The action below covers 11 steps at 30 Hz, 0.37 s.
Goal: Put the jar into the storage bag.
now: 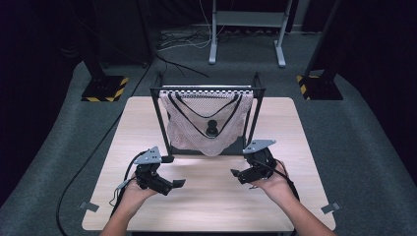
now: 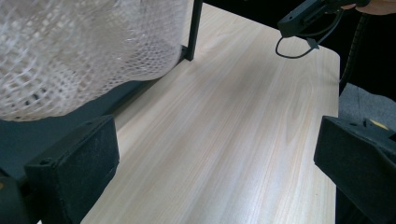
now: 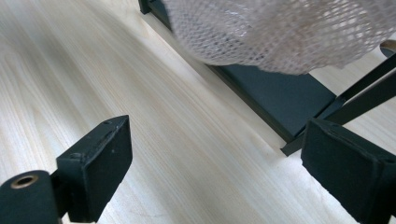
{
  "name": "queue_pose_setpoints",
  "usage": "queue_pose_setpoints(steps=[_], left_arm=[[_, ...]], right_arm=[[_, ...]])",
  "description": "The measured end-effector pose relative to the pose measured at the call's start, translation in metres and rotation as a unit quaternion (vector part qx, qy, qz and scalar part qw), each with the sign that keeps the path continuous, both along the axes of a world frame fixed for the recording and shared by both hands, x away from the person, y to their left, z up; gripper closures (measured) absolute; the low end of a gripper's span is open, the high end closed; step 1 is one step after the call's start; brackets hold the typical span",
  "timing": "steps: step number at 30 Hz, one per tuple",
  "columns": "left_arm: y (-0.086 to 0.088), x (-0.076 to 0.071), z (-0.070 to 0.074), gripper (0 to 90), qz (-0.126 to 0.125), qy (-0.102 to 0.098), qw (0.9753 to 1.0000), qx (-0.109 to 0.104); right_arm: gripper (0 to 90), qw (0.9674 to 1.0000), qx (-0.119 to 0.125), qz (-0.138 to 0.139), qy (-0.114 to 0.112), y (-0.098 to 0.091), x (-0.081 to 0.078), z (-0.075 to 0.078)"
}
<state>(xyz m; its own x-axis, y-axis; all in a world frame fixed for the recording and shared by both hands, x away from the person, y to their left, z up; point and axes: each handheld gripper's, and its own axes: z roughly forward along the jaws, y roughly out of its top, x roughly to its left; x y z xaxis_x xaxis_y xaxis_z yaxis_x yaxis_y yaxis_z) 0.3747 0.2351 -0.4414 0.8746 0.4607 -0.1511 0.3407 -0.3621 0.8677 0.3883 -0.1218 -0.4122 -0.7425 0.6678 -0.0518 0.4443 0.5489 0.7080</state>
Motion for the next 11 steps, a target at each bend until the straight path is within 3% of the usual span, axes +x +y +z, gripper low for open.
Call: queue_pose_setpoints(steps=[6, 11], left_arm=[[0.005, -0.002, -0.012, 0.0, 0.003, 0.007, 1.0, -0.003], [0.011, -0.005, -0.021, 0.0, 0.007, 0.009, 0.9999, -0.008]], right_arm=[[8.3, 0.9999, -0.004, -0.006, 0.008, -0.004, -0.001, -0.012], [7.9, 0.9995, -0.011, -0.023, 0.02, -0.012, 0.002, -0.034]])
